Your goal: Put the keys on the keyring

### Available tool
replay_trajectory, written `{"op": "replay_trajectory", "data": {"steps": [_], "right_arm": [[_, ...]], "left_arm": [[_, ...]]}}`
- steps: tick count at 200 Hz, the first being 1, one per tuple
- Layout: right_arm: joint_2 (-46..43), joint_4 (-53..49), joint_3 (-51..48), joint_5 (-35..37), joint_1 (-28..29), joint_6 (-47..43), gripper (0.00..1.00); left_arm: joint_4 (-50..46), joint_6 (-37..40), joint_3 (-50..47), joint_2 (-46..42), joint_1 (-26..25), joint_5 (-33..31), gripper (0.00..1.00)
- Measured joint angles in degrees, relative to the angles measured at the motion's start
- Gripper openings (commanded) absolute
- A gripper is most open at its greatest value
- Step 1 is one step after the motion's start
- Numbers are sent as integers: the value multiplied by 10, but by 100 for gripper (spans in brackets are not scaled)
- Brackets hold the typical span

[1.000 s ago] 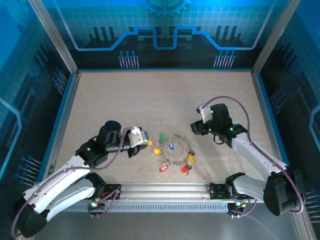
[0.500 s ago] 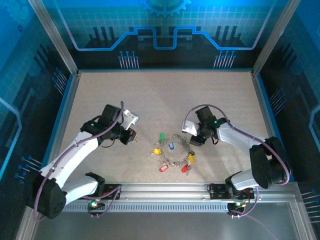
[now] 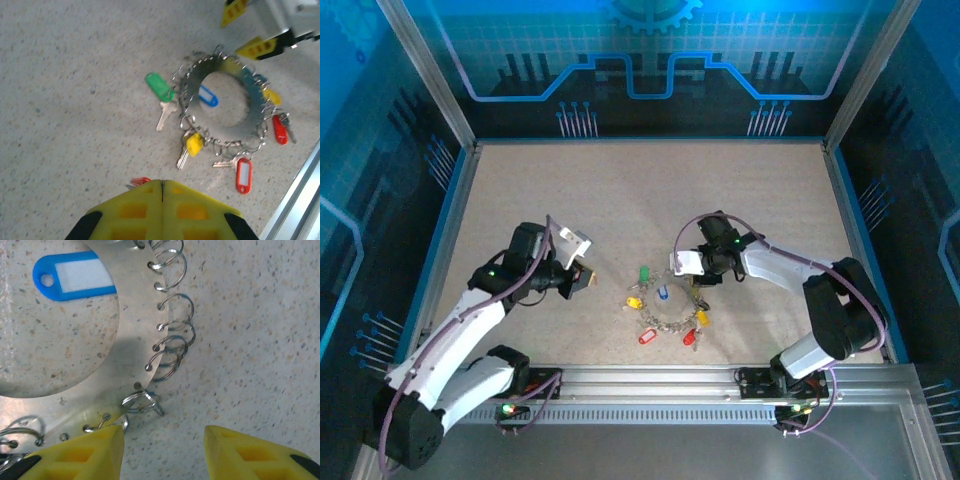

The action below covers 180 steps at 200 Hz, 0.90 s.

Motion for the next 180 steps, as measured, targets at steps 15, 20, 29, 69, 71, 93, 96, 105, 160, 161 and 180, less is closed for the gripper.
{"op": "replay_trajectory", "data": {"steps": [15, 20, 29, 69, 71, 93, 96, 105, 160, 161, 180], "right_arm": [[17, -7, 19, -4, -2, -16, 40], [23, -10, 26, -7, -2, -23, 40], [31, -15, 36, -12, -4, -30, 40], [40, -45, 45, -24, -16, -56, 41], [40, -48, 45, -26, -17, -57, 41], [48, -63, 53, -29, -18, -68, 41], [49, -64, 53, -29, -18, -69, 41], [53, -66, 54, -30, -18, -73, 40], [85, -73, 61, -32, -18, -85, 34], [85, -73, 61, -32, -18, -85, 34], [87, -73, 61, -34, -17, -84, 33]], "left_arm": [[13, 0, -12, -19, 0, 10, 0], [16, 0, -16, -25, 0, 13, 0], [22, 0, -21, -32, 0, 17, 0], [27, 1, -27, -35, 0, 28, 0], [27, 1, -27, -35, 0, 28, 0], [25, 9, -27, -16, 0, 27, 0], [25, 10, -27, -12, 0, 26, 0], [22, 14, -26, 0, 0, 21, 0], [-14, 20, 14, 104, 0, -27, 0], [-15, 20, 14, 106, 0, -27, 0], [-28, 19, 38, 149, 0, -40, 0]]}}
